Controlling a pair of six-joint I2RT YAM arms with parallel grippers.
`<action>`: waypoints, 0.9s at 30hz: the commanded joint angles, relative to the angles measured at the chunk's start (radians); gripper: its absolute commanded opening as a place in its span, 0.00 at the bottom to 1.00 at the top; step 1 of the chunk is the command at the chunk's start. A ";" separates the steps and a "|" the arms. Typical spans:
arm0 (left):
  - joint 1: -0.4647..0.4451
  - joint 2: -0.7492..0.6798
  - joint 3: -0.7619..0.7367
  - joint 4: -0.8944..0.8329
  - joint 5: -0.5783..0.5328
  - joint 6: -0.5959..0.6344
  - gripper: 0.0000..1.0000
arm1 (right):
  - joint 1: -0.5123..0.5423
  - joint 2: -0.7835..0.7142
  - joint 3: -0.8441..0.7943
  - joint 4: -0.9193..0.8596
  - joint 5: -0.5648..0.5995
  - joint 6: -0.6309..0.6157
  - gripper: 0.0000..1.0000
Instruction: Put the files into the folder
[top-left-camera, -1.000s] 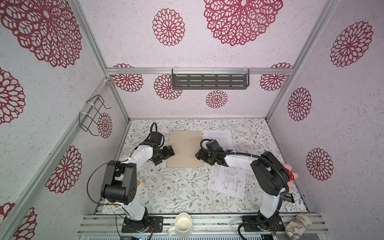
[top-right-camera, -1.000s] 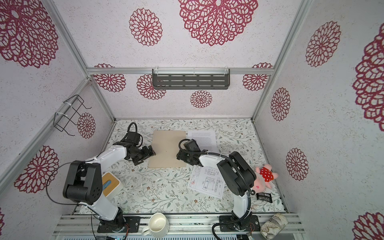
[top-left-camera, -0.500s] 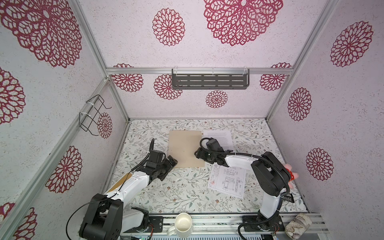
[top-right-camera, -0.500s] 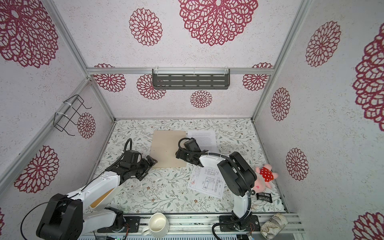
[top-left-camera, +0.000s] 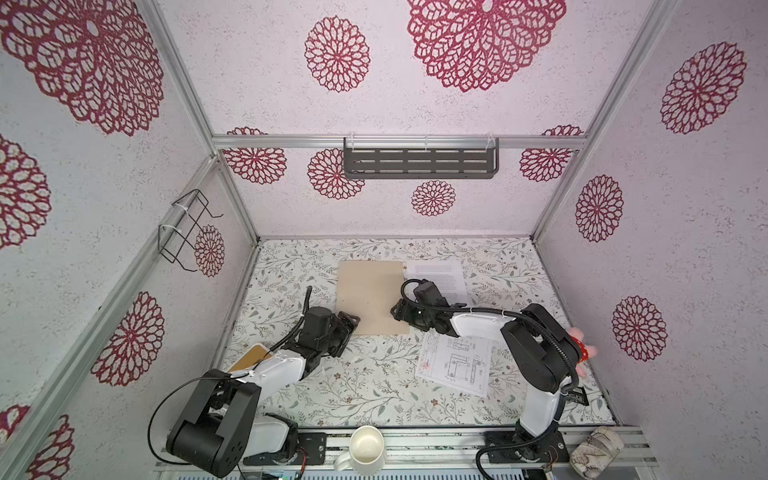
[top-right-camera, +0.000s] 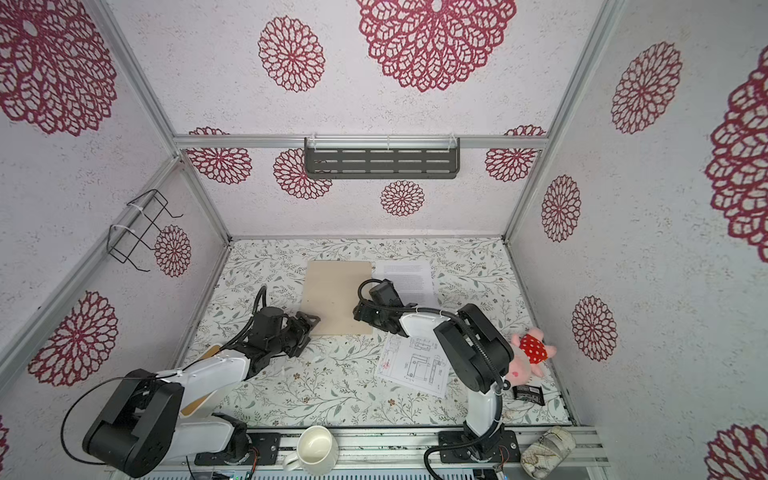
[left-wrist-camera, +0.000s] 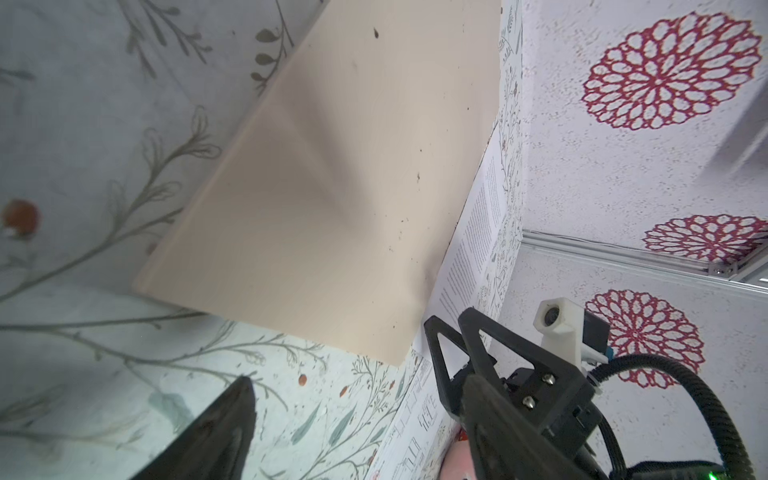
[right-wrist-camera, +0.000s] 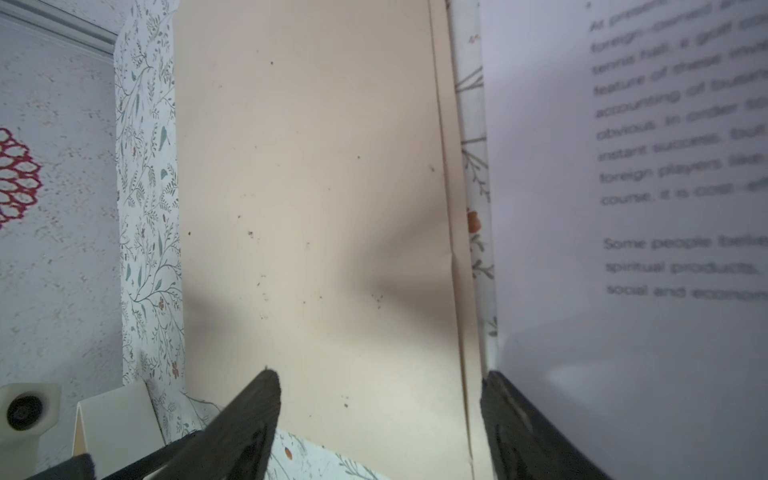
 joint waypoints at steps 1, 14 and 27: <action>-0.016 0.020 -0.006 0.093 -0.022 -0.040 0.79 | 0.005 -0.023 0.001 0.014 0.001 0.014 0.78; -0.072 0.058 -0.049 0.124 -0.072 -0.106 0.75 | 0.005 -0.021 -0.003 0.000 0.007 0.021 0.77; -0.078 0.167 -0.097 0.347 -0.120 -0.147 0.64 | 0.006 -0.020 -0.010 0.000 0.005 0.017 0.76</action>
